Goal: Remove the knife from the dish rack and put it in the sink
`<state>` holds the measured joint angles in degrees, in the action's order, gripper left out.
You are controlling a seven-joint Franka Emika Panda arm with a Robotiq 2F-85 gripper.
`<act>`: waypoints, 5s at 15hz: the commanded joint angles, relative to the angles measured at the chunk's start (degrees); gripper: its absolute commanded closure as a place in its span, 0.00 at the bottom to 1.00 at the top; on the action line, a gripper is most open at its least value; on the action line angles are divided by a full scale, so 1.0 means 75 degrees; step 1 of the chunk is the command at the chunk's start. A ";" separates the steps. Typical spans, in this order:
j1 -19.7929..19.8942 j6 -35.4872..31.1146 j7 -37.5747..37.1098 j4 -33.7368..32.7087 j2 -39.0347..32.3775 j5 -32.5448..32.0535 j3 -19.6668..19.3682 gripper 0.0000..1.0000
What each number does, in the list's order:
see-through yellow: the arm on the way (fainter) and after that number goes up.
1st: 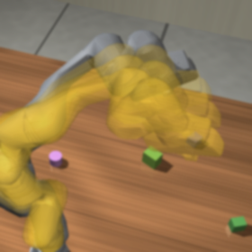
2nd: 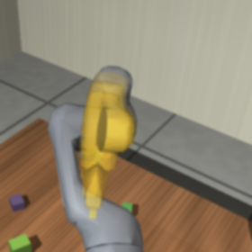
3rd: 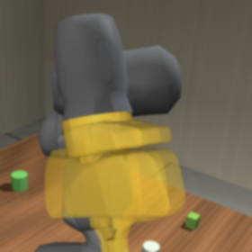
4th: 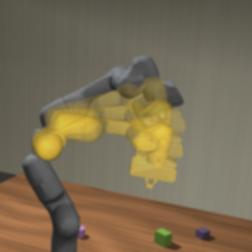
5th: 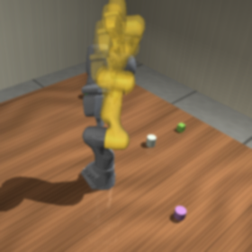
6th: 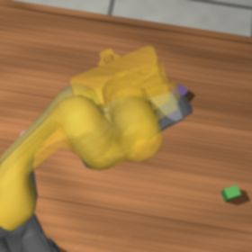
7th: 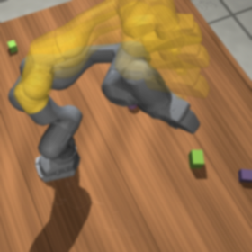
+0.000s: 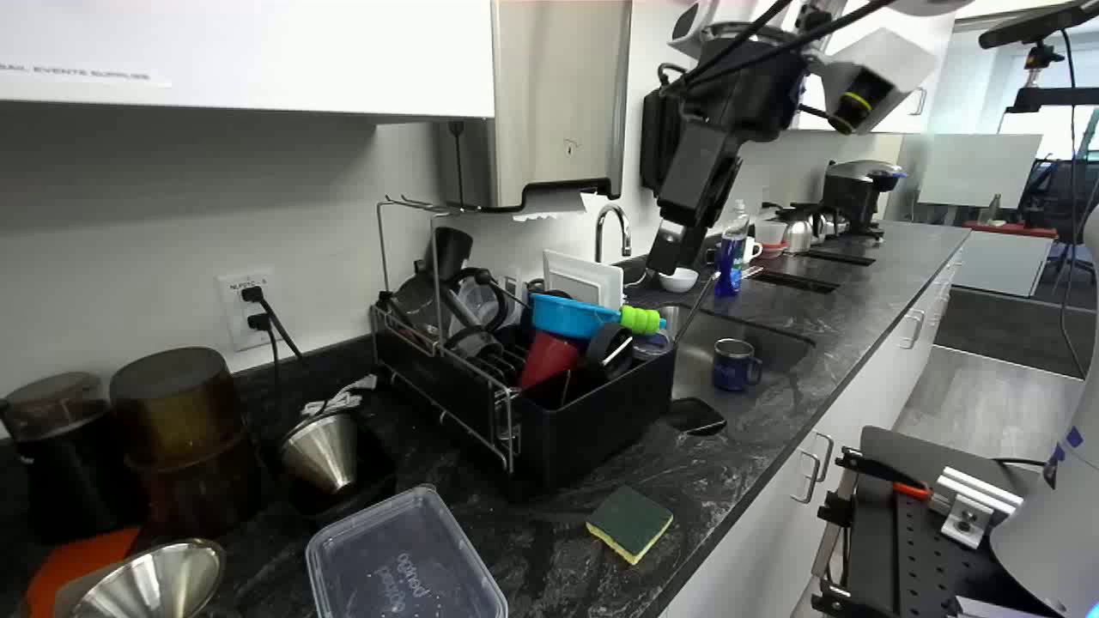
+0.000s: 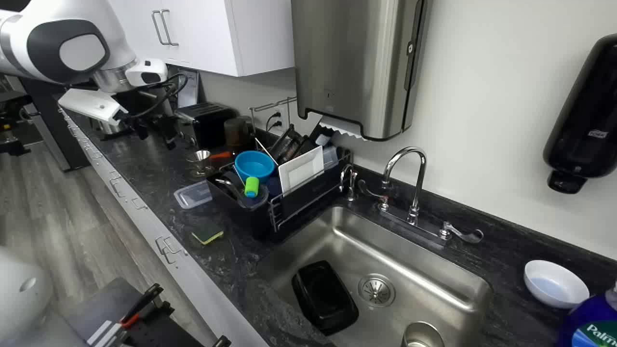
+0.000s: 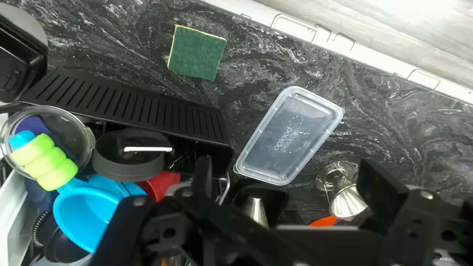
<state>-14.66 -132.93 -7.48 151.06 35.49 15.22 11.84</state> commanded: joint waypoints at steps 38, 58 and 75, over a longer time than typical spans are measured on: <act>0.1572 0.2595 -0.0281 -0.4625 -0.4786 -0.3510 -0.1064 0.00; 0.0827 0.5764 0.5620 -0.2931 -0.2517 -0.2603 -0.1134 0.00; 0.0124 0.2471 0.9792 -0.0262 -0.1477 -0.4025 -0.1087 0.00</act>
<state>-13.69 -108.44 62.32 145.34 21.64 -12.92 4.34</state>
